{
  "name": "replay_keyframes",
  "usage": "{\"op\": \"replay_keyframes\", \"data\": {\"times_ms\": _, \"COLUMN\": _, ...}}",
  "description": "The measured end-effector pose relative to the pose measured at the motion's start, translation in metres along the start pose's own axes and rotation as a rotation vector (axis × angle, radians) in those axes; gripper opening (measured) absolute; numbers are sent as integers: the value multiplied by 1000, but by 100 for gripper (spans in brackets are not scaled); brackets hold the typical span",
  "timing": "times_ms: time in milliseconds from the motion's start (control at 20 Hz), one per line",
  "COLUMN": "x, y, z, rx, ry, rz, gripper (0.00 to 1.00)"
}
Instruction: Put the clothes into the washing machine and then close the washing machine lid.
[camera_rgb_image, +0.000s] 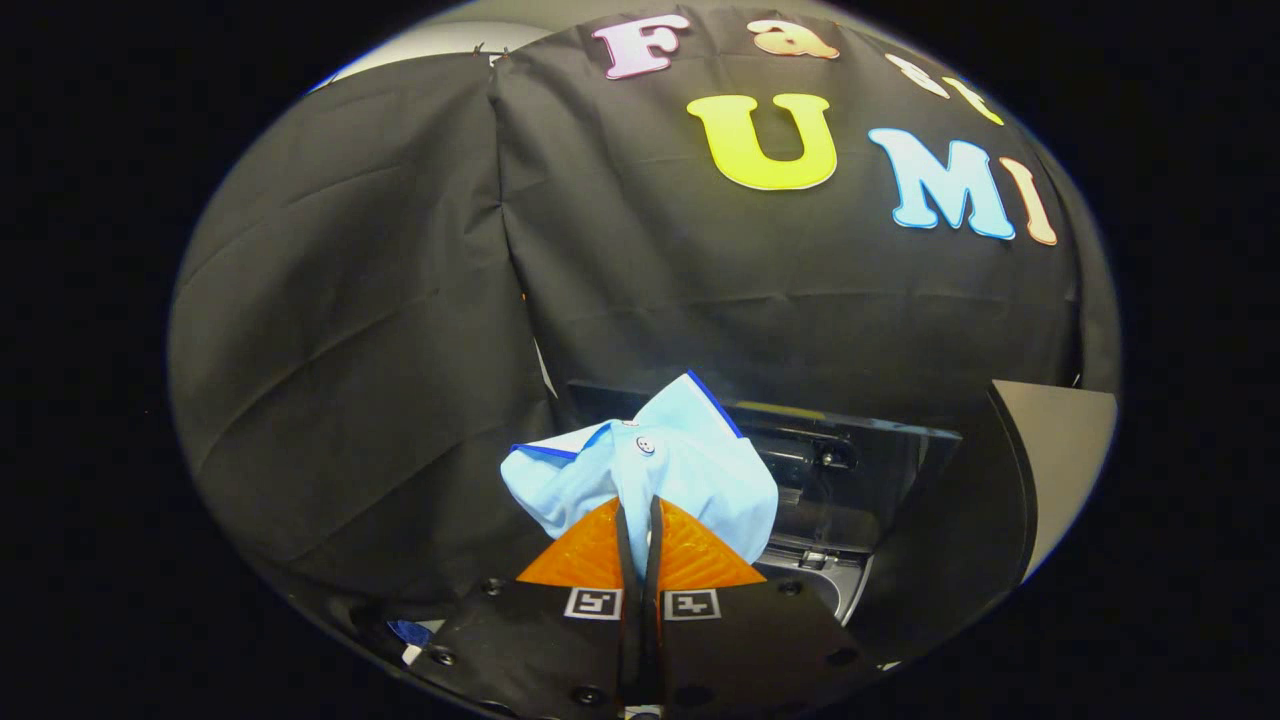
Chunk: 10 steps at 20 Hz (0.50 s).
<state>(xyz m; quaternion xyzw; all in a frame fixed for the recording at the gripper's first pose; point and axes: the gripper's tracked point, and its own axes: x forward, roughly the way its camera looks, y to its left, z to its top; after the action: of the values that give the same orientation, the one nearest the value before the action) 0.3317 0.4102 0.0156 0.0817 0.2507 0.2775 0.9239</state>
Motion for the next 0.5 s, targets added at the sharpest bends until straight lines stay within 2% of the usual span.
{"op": "replay_keyframes", "data": {"times_ms": 150, "x": 10, "y": 1, "z": -19, "rx": -8, "ry": 23, "rz": 10, "gripper": 2}}
{"op": "replay_keyframes", "data": {"times_ms": 500, "x": 33, "y": -7, "z": -69, "rx": -4, "ry": 96, "rz": -24, "gripper": 2}}
